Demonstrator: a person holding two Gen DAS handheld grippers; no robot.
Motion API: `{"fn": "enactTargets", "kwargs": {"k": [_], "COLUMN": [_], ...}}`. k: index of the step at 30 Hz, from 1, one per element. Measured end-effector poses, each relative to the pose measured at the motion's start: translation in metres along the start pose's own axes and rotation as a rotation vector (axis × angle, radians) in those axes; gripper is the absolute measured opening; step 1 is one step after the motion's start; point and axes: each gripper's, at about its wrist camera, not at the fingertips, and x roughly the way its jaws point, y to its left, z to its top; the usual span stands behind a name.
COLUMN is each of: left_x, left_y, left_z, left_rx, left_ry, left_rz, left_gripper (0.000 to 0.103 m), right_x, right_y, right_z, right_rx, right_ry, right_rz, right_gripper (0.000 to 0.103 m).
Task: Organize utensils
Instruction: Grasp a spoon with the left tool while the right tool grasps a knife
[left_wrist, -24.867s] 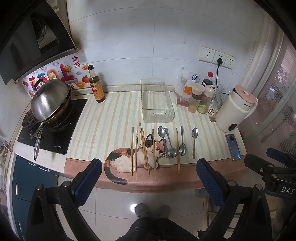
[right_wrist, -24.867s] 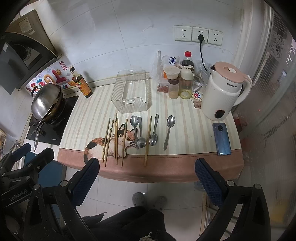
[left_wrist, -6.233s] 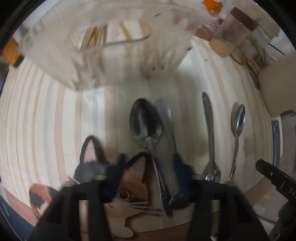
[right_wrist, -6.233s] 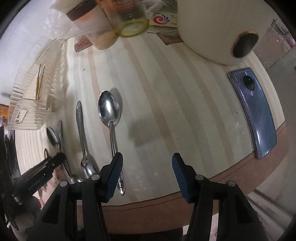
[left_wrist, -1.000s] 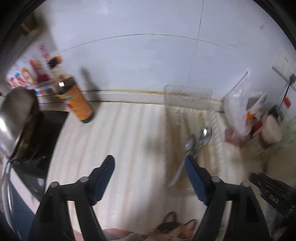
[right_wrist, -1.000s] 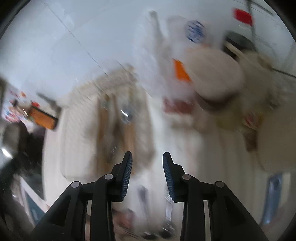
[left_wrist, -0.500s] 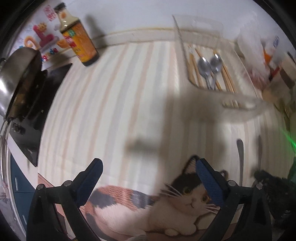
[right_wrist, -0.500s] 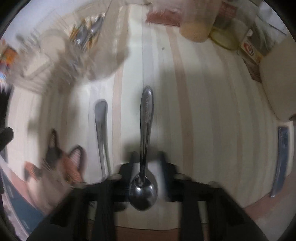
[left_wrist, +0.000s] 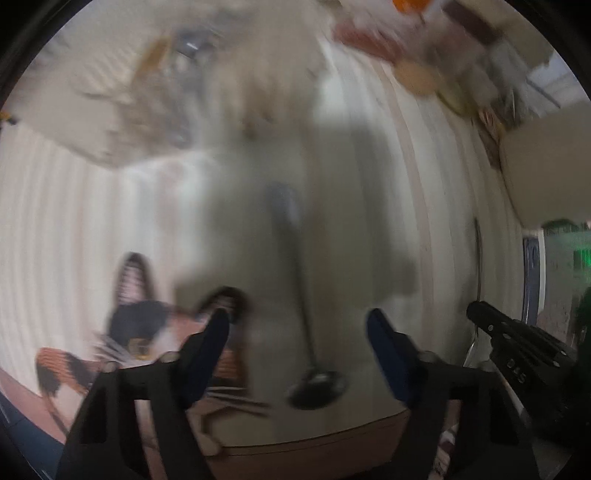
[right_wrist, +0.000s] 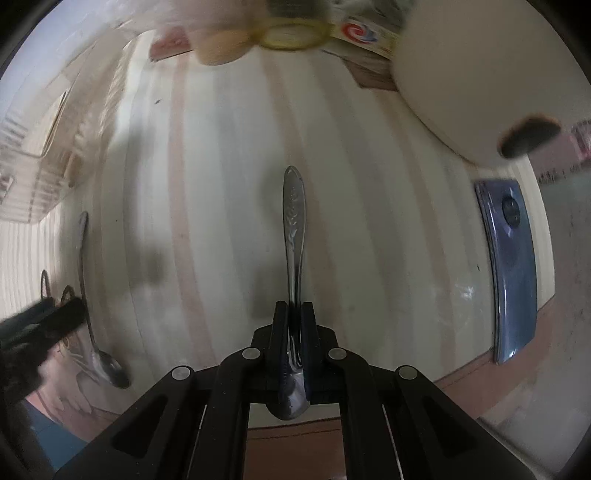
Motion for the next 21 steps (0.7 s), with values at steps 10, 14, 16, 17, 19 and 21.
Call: {"fn": "enactTargets", "kwargs": {"k": [10, 14, 16, 17, 19, 21], "left_x": [-0.002, -0.006, -0.007, -0.007, -0.007, -0.007], "left_y": [0.018, 0.047, 0.057, 0.061, 0.062, 0.063], "left_z": [-0.015, -0.029, -0.034, -0.036, -0.038, -0.039], "left_rx": [0.065, 0.02, -0.001, -0.012, -0.023, -0.021], "left_ry": [-0.041, -0.031, -0.028, -0.027, -0.028, -0.028], "left_rz": [0.162, 0.186, 0.187, 0.179, 0.173, 0.172], "left_gripper": [0.003, 0.003, 0.003, 0.003, 0.003, 0.003], "right_x": [-0.003, -0.005, -0.006, -0.006, -0.006, -0.01], "right_y": [0.013, 0.043, 0.059, 0.067, 0.078, 0.092], "right_z": [-0.005, -0.011, -0.015, -0.018, -0.022, -0.025], "right_rx": [-0.033, -0.087, -0.123, -0.142, -0.177, -0.202], "right_ry": [-0.006, 0.012, 0.028, 0.036, 0.045, 0.046], "right_rz": [0.005, 0.061, 0.089, 0.1, 0.105, 0.09], "right_gripper": [0.007, 0.007, 0.007, 0.007, 0.007, 0.007]}}
